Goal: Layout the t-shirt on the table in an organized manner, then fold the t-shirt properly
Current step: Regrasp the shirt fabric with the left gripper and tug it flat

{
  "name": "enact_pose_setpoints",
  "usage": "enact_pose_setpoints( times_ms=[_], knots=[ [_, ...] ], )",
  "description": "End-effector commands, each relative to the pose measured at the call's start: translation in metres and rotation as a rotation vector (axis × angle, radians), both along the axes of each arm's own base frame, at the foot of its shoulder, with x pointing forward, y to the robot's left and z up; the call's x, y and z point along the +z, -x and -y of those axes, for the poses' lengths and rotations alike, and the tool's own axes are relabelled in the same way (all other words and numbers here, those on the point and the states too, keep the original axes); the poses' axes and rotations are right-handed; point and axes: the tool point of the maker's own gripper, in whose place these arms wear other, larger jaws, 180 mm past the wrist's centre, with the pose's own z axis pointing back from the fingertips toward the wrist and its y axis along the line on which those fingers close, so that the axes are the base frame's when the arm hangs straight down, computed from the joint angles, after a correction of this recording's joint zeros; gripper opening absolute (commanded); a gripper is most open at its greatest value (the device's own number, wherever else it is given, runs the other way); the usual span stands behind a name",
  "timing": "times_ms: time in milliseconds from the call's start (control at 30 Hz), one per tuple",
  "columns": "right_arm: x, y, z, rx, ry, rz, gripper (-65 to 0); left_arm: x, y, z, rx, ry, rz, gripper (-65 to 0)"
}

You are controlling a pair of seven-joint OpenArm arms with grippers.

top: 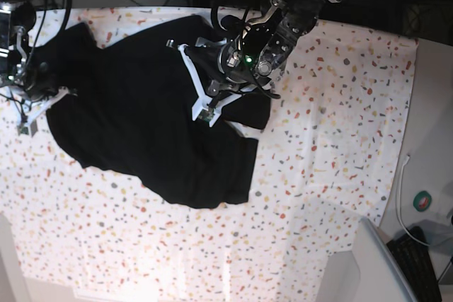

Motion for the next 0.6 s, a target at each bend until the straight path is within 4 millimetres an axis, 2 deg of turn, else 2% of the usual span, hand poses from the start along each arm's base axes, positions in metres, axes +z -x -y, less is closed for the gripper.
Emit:
enact_pose_setpoints(
  times_ms=[0, 33, 133, 333, 400, 467, 567],
  knots=[
    [0.011, -0.010, 0.009, -0.006, 0.019, 0.039, -65.0, 0.007, -0.007, 0.002, 0.002, 0.017, 0.027, -59.9],
    [0.011, -0.010, 0.009, -0.006, 0.019, 0.039, -65.0, 0.007, -0.009, 0.000, 0.009, 0.013, 0.028, -65.0],
    [0.008, -0.001, 0.009, -0.004, 0.020, 0.025, -65.0, 0.002, -0.014, -0.034, 0.109, -0.011, 0.017, -65.0],
    [0.001, 0.015, 0.003, 0.009, 0.016, 0.002, -65.0, 0.029, -0.036, -0.102, 0.313, -0.024, 0.113, -65.0],
    [-0.001, 0.015, -0.002, -0.001, 0.001, 0.002, -65.0, 0.030, -0.034, -0.109, 0.325, -0.032, 0.114, -65.0],
    [-0.001, 0.014, -0.003, 0.002, 0.001, 0.004, -65.0, 0.029, -0.031, -0.106, 0.318, -0.029, 0.109, -65.0],
    [-0.001, 0.013, -0.005, 0.007, -0.003, 0.003, -65.0, 0.028, -0.023, -0.083, 0.261, -0.006, 0.090, -65.0]
  ],
)
